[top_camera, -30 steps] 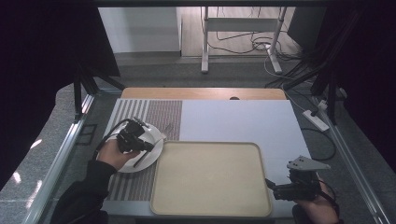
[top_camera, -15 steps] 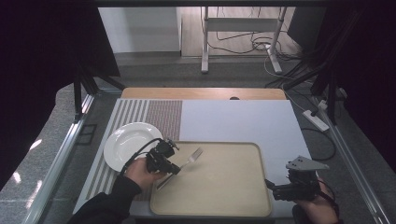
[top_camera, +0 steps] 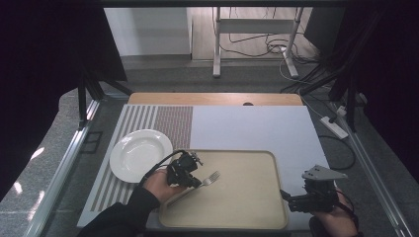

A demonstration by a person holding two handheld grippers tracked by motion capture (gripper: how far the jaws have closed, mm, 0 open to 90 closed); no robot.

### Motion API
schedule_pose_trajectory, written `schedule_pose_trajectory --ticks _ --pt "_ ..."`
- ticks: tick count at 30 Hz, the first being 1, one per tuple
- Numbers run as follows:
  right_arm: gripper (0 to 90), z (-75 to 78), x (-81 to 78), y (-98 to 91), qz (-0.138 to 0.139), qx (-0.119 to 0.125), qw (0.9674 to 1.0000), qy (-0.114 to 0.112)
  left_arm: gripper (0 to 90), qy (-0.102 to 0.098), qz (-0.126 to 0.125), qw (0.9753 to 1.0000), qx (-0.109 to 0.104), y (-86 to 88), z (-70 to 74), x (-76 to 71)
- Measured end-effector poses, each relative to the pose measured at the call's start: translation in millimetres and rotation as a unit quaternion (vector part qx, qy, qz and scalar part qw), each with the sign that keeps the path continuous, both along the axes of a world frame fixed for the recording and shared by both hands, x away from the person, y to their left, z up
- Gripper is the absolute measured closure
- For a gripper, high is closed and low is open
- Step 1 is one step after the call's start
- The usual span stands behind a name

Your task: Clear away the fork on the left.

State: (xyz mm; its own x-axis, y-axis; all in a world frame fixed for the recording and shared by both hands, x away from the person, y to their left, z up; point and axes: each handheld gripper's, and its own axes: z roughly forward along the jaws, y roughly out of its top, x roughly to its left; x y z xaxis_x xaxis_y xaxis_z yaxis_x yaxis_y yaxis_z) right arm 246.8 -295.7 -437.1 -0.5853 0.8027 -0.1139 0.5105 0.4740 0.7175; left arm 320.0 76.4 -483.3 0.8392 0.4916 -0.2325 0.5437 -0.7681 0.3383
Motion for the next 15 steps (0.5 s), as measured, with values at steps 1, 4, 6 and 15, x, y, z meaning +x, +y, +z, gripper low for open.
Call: schedule_pose_trajectory --ticks 1,4,6,15 --pt "0.0 0.0 -0.1 0.0 0.000 0.000 1.0000 0.000 88.6 -0.001 -0.008 0.9999 0.008 -5.0 -1.7 0.1" --pt "0.0 -0.1 0.1 -0.1 0.000 0.001 1.0000 0.000 88.7 -0.006 -0.017 0.9995 0.025 -13.7 -7.1 -0.4" --pt "0.0 -0.1 0.1 -0.3 0.000 0.002 1.0000 0.000 88.6 -0.010 -0.024 0.9987 0.045 -19.7 -15.4 0.1" --pt "0.0 -0.1 -0.1 -0.2 0.001 0.001 1.0000 0.000 88.7 -0.017 0.012 0.9981 0.059 -3.1 -18.3 12.5"
